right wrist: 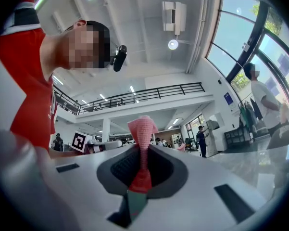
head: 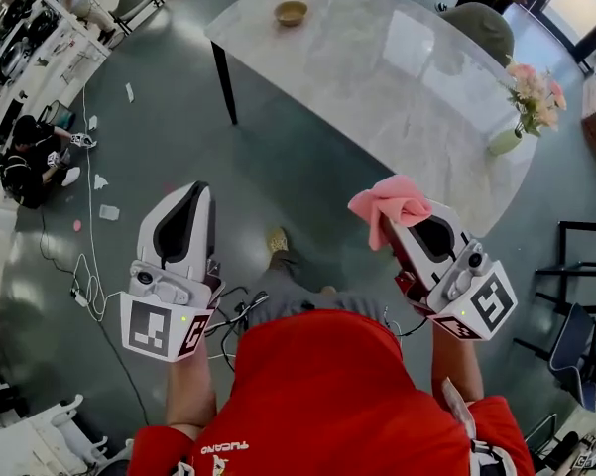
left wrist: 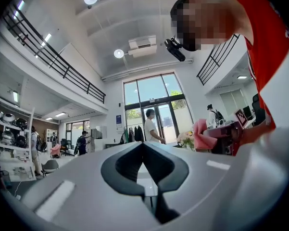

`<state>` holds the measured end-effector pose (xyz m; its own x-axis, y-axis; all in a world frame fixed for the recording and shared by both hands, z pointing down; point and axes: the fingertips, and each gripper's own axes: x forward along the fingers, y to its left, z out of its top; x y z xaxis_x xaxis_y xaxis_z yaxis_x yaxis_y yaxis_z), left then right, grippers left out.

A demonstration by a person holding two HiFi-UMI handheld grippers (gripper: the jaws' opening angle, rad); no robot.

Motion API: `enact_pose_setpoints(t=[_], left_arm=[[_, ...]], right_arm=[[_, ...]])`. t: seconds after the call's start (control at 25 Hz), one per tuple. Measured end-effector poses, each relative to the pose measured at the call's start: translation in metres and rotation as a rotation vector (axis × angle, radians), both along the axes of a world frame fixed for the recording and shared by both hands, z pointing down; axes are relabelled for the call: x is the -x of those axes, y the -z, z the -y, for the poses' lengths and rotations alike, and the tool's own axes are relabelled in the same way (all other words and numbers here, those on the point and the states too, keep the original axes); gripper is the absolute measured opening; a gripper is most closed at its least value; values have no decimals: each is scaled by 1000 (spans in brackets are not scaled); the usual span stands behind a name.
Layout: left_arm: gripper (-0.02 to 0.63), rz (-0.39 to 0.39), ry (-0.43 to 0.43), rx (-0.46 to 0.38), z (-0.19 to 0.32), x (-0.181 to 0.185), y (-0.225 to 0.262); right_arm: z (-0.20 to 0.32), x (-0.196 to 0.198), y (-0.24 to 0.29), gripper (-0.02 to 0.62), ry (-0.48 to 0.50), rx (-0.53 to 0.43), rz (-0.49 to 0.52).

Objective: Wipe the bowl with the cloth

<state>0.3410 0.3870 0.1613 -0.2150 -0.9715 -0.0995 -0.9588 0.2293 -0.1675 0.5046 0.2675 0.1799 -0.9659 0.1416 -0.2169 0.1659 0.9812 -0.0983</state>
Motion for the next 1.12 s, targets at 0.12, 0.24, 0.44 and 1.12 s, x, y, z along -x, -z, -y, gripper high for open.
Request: enact_pose_setpoints(t=[0.12, 0.24, 0.44, 1.12], left_arm=[[6, 0, 2, -10, 16, 26, -2], [6, -8, -5, -17, 36, 63, -6], [6, -7, -36, -14, 69, 146, -13], [5, 36, -235, 4, 168, 402, -27]], right_arm=[[16, 22, -1, 21, -7, -9, -3], [35, 56, -3, 21, -19, -14, -11], [68, 134, -2, 21, -65, -5, -20], [153, 387, -5, 21, -230, -25, -121]])
